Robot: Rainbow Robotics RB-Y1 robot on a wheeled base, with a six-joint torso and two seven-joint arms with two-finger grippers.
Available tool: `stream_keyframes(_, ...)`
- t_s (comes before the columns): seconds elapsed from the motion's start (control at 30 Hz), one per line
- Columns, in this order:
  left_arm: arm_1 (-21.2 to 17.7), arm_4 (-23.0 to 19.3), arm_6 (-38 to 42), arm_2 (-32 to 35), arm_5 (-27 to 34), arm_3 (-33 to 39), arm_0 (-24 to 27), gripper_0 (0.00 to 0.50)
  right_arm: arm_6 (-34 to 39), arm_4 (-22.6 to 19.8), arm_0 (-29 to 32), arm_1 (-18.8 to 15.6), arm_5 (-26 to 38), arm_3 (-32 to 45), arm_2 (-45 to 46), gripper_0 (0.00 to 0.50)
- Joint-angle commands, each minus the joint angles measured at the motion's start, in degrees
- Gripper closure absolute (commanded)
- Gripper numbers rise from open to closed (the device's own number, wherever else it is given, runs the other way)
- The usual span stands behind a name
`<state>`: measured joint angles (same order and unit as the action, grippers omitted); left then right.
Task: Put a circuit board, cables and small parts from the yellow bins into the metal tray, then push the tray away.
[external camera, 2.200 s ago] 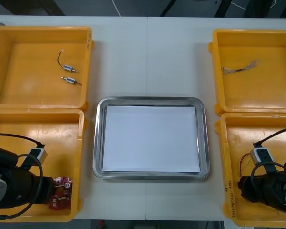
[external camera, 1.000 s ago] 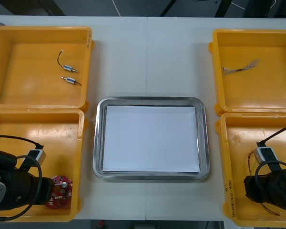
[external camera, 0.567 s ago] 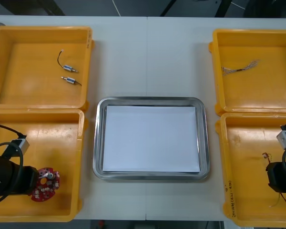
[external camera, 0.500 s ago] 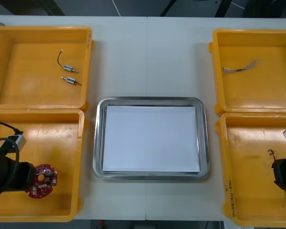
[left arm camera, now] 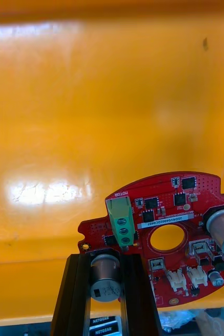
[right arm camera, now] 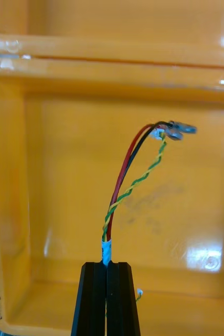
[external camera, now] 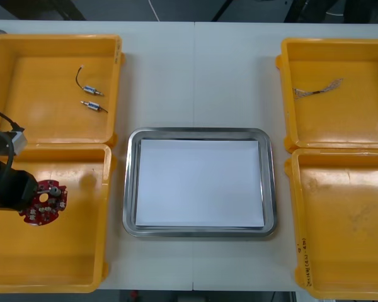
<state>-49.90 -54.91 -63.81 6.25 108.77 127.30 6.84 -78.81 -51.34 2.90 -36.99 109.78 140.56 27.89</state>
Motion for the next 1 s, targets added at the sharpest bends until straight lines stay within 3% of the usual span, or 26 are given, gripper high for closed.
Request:
stream_keyframes(0.03,-2.4,-2.5,6.5,1.0,1.2,2.0,6.2,0.500,-2.8,-1.4,-3.3,-4.6,0.2,2.2,0.8,0.500)
stream_keyframes(0.33,-2.4,-3.2,12.0,-7.4,1.2,4.4,15.1,0.499,-3.0,-10.0,-3.7,-11.3,0.2,2.6,0.1,0.500)
stream_keyframes(0.63,-0.6,-3.5,19.3,-17.0,1.2,6.2,21.8,0.499,-3.0,-12.1,-5.0,-13.5,0.2,5.7,-2.2,0.500)
stream_keyframes(0.8,1.6,0.2,20.6,-23.0,1.2,7.3,23.7,0.499,-3.0,-12.0,-6.4,-13.6,0.2,6.8,-4.2,0.500)
stream_keyframes(1.0,4.9,8.1,22.4,-31.6,-0.9,7.1,25.5,0.499,-3.3,-12.2,-6.9,-13.6,0.2,6.9,-5.3,0.500)
